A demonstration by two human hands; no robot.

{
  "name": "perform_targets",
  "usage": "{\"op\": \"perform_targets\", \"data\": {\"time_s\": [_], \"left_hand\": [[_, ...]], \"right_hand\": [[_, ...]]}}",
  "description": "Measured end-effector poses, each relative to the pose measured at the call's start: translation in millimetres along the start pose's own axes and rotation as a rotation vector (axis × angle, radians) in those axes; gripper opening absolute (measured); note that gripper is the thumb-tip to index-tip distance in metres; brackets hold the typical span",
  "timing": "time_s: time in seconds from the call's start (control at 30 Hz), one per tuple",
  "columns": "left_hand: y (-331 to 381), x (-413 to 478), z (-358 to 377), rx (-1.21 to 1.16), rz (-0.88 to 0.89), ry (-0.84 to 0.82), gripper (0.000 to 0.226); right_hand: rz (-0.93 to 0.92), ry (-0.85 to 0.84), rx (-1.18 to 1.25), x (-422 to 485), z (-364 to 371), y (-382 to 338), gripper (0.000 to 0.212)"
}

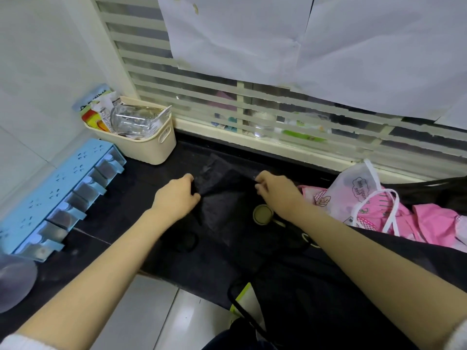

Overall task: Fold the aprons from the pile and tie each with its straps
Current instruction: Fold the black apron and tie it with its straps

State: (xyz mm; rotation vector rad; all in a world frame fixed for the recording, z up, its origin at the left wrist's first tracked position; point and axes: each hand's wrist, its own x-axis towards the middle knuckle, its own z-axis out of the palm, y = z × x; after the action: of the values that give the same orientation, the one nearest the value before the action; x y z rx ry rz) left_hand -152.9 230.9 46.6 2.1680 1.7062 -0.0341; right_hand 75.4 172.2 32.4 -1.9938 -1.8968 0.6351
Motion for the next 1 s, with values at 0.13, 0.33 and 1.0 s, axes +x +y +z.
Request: {"op": "perform_targets", "data": {"time_s": [0.13, 0.33, 1.0], "left_hand": [[-7, -9, 44, 0.13, 0.064, 0.122, 0.055], [43, -40, 122, 0.064, 0.322, -0.234, 0.062], [150, -63, 167, 0.263, 0.19, -0.188, 0.048]], "right_hand": [[-0.056, -0.206, -0.044, -23, 28, 7, 0.062], [0.03, -0.282, -0.344, -92, 51, 60, 0.06], [0.531, 0.274, -0.002, -249, -42, 254, 0.053]]}}
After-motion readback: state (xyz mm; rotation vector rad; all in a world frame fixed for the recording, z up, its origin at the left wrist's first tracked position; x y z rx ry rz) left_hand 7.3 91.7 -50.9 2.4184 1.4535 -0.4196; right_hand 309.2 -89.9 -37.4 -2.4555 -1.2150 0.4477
